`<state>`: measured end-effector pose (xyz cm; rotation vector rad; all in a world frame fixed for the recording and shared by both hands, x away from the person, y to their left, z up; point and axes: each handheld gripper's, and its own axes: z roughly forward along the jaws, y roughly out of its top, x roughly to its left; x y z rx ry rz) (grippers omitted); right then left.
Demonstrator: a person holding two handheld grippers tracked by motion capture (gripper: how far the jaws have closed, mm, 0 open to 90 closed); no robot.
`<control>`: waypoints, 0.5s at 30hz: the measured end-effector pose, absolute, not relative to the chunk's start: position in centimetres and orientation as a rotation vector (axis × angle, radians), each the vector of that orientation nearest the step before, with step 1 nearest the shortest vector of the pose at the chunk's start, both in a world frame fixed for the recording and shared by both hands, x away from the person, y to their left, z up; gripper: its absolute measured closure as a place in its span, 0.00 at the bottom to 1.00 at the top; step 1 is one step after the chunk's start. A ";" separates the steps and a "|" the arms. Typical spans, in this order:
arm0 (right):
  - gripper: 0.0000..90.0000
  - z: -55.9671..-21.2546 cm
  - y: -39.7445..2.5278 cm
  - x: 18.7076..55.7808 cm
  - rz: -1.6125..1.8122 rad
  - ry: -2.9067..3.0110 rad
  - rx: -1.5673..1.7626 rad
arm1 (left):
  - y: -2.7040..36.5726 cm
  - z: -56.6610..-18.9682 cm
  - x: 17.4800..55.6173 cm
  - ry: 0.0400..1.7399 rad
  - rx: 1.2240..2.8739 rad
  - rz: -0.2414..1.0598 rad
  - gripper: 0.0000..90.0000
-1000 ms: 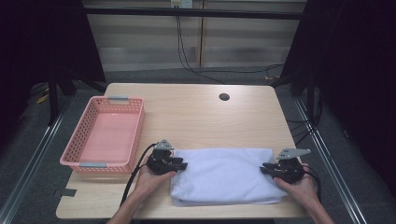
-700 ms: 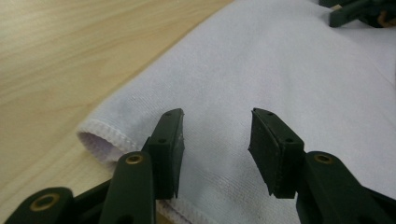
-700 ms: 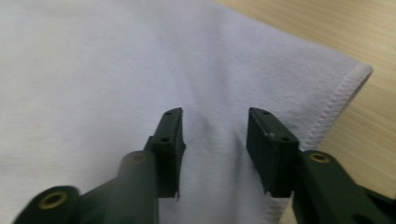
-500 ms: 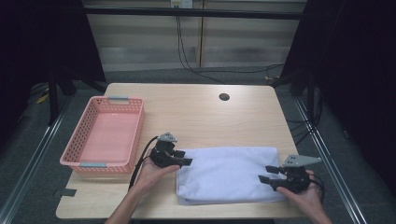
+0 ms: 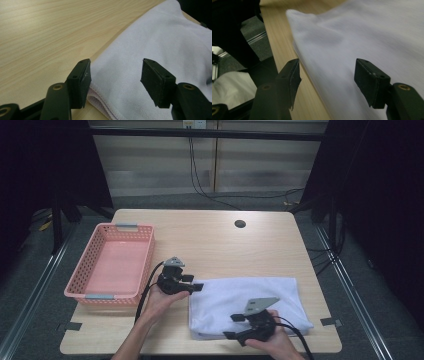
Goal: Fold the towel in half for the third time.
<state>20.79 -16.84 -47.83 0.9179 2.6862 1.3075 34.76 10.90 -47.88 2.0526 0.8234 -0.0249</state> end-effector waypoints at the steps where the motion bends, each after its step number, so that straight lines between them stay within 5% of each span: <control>1: 0.42 -48.0 -15.6 21.1 1.315 2.701 0.896 | 10.9 -47.9 34.8 0.825 2.052 -0.023 0.45; 15: 0.38 -50.0 -8.6 23.0 1.361 2.805 0.787 | 12.4 -47.9 35.2 0.878 2.018 -0.012 0.44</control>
